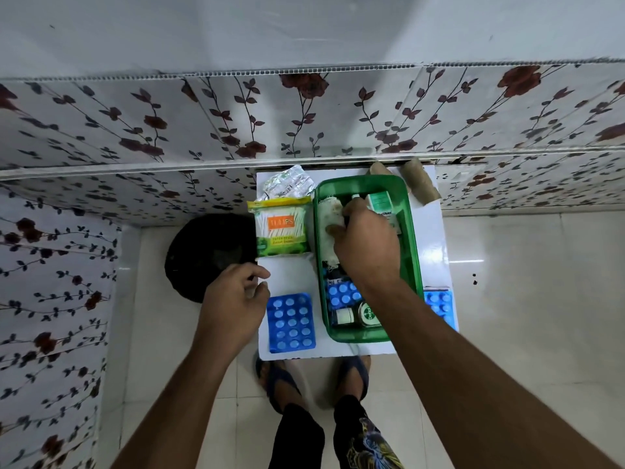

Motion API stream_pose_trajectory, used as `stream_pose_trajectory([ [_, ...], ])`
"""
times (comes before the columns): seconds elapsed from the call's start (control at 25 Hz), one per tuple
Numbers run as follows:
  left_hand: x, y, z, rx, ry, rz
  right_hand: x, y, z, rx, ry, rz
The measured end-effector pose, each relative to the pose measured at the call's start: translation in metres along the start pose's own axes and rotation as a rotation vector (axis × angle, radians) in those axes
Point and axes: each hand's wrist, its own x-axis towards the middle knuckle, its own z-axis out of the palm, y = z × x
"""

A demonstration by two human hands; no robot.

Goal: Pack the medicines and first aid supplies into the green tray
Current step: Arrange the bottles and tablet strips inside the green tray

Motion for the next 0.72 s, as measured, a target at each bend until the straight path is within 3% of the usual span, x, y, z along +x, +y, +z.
stream_pose_trajectory([
  [0.16, -0.005, -0.006, 0.002, 0.004, -0.036, -0.029, -0.012, 0.006, -0.018, 0.044, 0.053, -0.019],
  [0.36, -0.024, -0.017, 0.014, 0.063, -0.061, -0.193, -0.059, 0.071, -0.075, 0.289, 0.346, 0.259],
  [0.56, -0.034, -0.025, 0.037, 0.153, -0.06, -0.296, -0.094, 0.153, -0.041, 0.064, -0.015, 0.501],
  [0.72, -0.032, -0.025, 0.047, 0.215, -0.027, -0.302, -0.096, 0.167, -0.024, 0.116, 0.004, 0.52],
])
